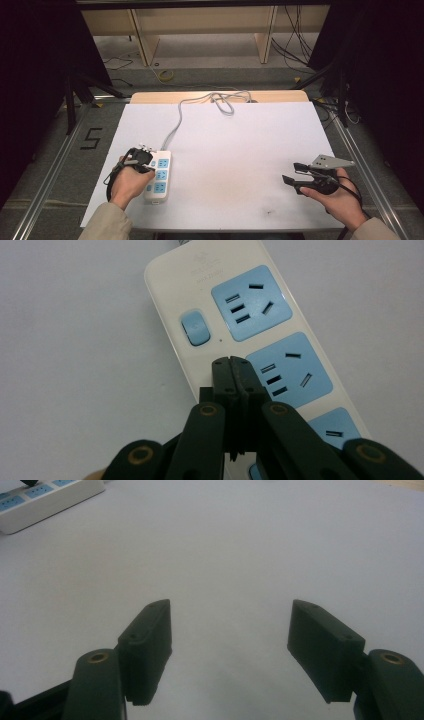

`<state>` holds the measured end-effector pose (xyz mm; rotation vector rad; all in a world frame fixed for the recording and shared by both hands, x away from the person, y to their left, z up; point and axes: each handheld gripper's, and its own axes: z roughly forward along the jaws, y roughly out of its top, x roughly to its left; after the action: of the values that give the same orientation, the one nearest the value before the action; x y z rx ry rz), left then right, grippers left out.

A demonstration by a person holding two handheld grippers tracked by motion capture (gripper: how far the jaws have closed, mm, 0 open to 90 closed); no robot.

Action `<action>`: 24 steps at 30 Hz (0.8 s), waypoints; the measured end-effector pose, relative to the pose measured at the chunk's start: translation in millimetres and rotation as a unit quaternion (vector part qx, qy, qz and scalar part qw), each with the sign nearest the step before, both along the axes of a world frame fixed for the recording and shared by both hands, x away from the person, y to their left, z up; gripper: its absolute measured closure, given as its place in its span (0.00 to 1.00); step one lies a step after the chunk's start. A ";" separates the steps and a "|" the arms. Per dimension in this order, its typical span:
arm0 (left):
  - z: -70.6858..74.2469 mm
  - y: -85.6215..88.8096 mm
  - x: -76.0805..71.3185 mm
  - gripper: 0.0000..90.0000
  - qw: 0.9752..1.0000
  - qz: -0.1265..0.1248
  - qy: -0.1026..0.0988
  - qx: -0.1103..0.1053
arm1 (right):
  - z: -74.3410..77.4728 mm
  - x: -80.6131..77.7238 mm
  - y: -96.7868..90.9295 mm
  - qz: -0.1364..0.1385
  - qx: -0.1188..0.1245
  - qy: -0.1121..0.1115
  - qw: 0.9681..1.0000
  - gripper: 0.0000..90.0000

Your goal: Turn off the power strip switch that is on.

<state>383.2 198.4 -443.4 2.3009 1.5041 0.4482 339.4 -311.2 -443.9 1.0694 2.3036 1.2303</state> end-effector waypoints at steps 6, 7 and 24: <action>0.3 0.6 0.1 1.00 1.000 0.000 0.002 -0.001 | 0.1 0.0 0.0 -0.001 0.001 0.000 1.000 0.38; 0.3 0.6 0.2 1.00 1.000 0.000 0.002 -0.001 | 0.1 0.0 0.0 -0.001 0.001 0.000 1.000 0.38; 5.9 1.5 -1.6 1.00 1.000 -0.001 -0.018 -0.011 | 0.3 0.1 -0.3 0.000 0.001 -0.001 1.000 0.38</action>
<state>381.5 199.9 -437.5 2.2647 1.4816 0.4676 339.5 -311.5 -443.7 1.0698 2.3011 1.2334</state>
